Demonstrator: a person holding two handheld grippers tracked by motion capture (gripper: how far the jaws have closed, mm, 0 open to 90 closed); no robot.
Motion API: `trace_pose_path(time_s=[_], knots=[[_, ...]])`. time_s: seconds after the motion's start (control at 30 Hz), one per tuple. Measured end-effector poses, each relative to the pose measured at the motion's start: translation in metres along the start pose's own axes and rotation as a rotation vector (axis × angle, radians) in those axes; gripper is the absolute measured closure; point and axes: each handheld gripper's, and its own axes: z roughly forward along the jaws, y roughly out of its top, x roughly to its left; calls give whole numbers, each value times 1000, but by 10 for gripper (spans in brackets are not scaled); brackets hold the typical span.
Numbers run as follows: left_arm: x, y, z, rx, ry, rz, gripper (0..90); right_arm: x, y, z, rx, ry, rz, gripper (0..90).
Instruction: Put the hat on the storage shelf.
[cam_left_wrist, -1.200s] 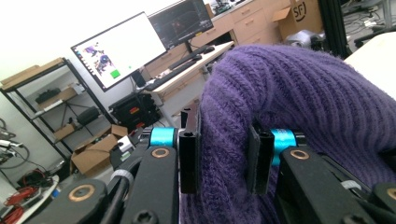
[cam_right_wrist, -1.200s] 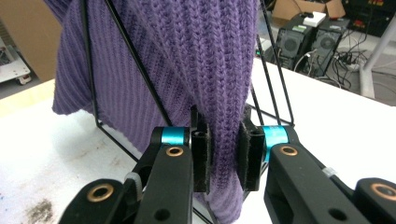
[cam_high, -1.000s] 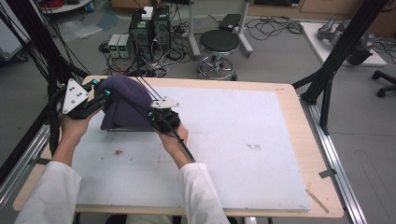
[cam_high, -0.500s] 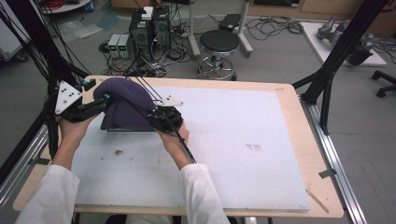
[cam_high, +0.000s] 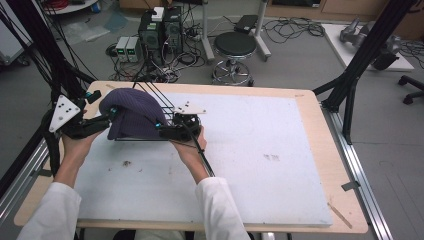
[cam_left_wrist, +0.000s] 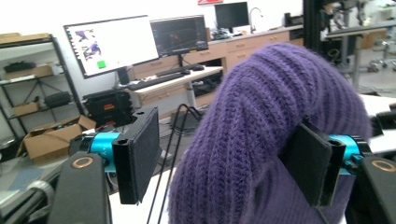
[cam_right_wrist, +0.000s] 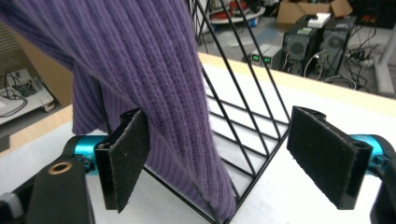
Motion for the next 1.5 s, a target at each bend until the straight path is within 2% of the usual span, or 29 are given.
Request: trace_pose_path(time_s=[0.03,0.1,0.13,0.2,0.27,0.47,0.67,0.7,0.77,0.8,0.83,1.13,1.17,1.33,1.4,1.5], knots=[[-2,1,-3,-2,-22,5,317,-1,1,-2,-6,3,1,203],[-3,1,-5,-7,-33,4,313,-1,1,-4,-12,5,0,201],[-4,2,-8,-16,-52,-2,308,-3,3,-9,-26,4,3,198],[-4,3,-10,-21,-61,-7,301,-4,4,-12,-35,0,6,194],[-6,5,-14,-32,-63,-1,299,-8,7,-20,-62,-28,2,184],[-10,19,-28,-101,-19,3,296,-23,14,-41,-138,-88,17,157],[-13,19,-30,-106,3,-13,267,-42,20,-69,-207,-138,56,125],[-14,18,-30,-110,6,-18,267,-42,20,-69,-207,-138,56,125],[-17,17,-31,-112,13,-21,258,-52,21,-84,-239,-163,57,120],[-18,16,-31,-116,12,-26,258,-52,21,-84,-239,-163,57,120],[-21,14,-31,-112,18,-20,258,-58,22,-95,-259,-177,55,120],[-23,7,-37,-116,51,-49,248,-81,12,-135,-251,-255,12,117],[-23,6,-38,-109,66,-37,248,-86,9,-142,-249,-274,1,117],[-24,1,-42,-104,83,-41,247,-99,-1,-158,-253,-326,10,117],[-24,-1,-45,-103,86,-57,248,-104,-5,-164,-257,-337,19,117],[-24,-2,-49,-109,94,-61,247,-108,-7,-170,-239,-344,35,107]])
